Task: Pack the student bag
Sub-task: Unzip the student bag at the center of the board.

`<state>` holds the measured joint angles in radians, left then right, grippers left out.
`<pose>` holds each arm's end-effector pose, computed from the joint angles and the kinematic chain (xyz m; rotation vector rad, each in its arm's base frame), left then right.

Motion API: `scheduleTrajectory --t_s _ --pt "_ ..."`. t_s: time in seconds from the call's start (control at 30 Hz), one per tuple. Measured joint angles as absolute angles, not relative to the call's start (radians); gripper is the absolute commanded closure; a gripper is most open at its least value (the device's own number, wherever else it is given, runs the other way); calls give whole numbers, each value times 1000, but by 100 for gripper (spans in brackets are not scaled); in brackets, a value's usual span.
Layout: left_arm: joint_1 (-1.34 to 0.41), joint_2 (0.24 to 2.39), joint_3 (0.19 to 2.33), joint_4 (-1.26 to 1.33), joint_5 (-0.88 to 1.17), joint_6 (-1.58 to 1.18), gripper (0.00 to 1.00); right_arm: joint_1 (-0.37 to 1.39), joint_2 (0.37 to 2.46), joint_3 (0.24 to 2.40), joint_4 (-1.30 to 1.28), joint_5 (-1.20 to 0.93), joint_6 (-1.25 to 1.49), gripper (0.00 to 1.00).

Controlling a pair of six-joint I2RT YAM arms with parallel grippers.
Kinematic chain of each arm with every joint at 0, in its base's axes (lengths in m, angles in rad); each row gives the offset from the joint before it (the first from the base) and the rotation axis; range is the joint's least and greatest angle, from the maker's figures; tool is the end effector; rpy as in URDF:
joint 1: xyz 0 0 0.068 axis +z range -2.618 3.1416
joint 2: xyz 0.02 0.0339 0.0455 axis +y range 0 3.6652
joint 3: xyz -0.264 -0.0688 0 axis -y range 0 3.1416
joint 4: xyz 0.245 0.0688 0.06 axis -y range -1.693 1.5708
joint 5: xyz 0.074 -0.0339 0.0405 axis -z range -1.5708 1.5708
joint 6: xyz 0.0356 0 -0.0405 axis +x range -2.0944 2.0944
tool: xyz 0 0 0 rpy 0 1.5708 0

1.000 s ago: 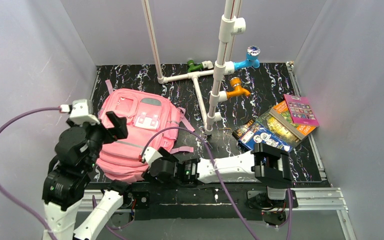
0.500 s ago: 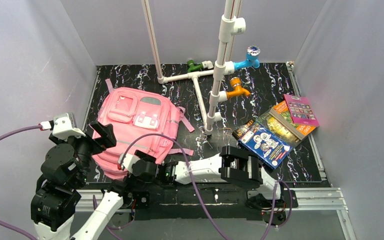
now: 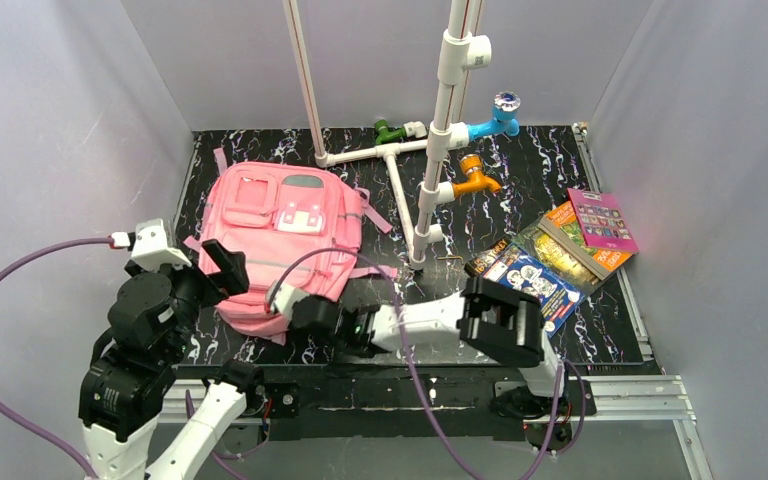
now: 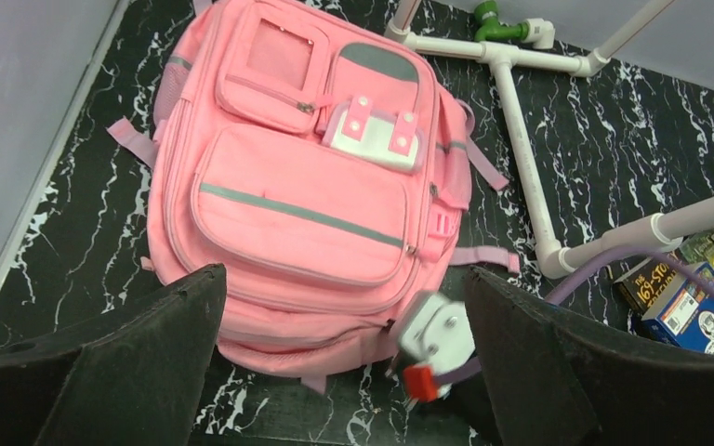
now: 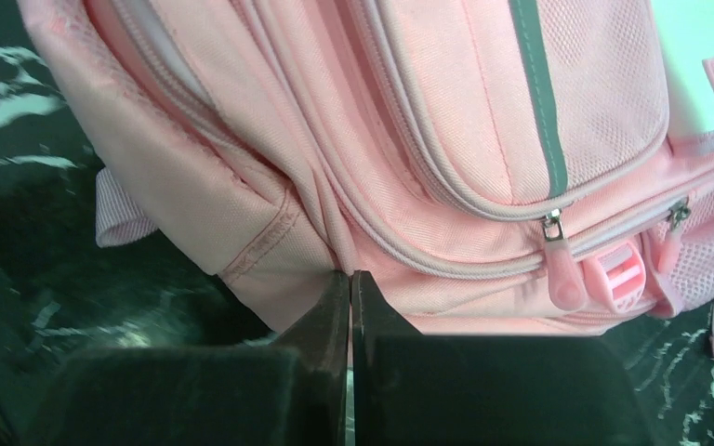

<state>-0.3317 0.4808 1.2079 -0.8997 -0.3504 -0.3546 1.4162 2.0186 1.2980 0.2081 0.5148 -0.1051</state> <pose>0.0370 0.0002 0.4248 -0.2753 1.7150 -0.1996 0.0865 0.4414 0.1834 -1.1561 1.6616 0.2957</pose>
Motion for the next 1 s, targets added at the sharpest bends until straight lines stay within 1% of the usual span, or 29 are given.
scheduleTrajectory --t_s 0.23,0.4,0.6,0.8,0.87,1.0 --pt "-332 574 1159 -899 -313 -421 1 1254 1820 1260 73 245 -63 99" --pt "-335 659 1114 -935 -313 -545 1 1158 1722 1260 14 72 -47 99" --pt "-336 713 1106 -1019 -332 -694 1 1094 1702 1248 -56 -24 -48 99" --pt "-336 725 1106 -1064 -346 -761 1 1059 1685 1214 -101 -71 -49 99" --pt "-336 722 1106 -1073 -357 -783 4 1050 1676 1213 -116 -80 -48 99" --pt "-336 721 1089 -1092 -390 -840 5 1040 1657 1213 -119 -87 -48 99"
